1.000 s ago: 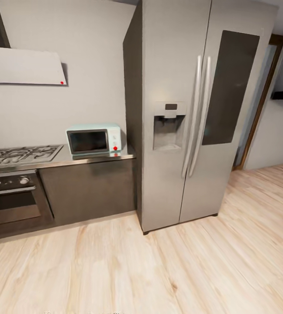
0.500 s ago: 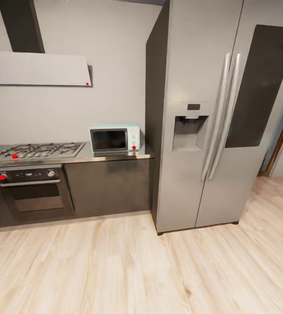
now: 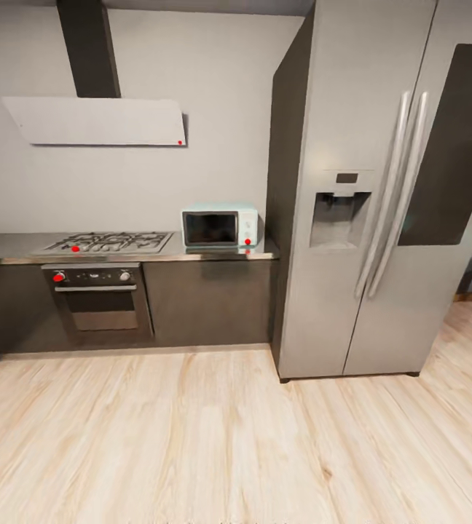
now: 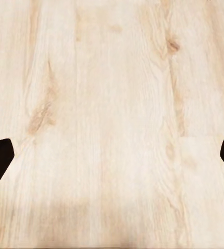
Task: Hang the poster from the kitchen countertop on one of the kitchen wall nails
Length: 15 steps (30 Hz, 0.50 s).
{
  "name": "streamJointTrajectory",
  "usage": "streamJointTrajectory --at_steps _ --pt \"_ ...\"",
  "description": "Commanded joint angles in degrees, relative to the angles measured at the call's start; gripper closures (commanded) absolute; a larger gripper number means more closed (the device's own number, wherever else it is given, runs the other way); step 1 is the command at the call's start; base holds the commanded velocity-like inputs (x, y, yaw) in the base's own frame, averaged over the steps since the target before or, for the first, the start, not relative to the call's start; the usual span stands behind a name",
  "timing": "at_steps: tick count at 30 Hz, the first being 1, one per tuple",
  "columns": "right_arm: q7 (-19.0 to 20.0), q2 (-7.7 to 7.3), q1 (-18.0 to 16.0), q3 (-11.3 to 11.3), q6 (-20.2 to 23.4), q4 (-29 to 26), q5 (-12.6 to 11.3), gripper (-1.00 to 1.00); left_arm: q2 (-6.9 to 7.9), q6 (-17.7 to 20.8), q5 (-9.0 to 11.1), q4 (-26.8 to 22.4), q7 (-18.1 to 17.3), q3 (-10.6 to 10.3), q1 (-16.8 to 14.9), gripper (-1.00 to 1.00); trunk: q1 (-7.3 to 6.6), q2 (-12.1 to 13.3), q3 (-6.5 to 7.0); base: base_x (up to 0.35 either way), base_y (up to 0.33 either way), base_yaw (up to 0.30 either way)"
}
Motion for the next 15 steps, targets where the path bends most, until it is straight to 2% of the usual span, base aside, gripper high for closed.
streamJointTrajectory --at_steps 1,15 --pt "0.0 0.0 0.0 0.0 -0.2 0.0 0.1 -1.0 -0.07 -0.1 -0.6 -0.1 0.0 0.3 0.0 -1.0 -0.01 0.0 -0.05 -0.097 0.0 0.289" --pt "-0.1 0.0 0.0 0.0 -0.2 0.0 0.1 -1.0 -0.07 -0.2 -0.6 -0.1 0.0 0.4 0.0 -1.0 -0.01 0.0 -0.05 -0.023 0.0 0.292"
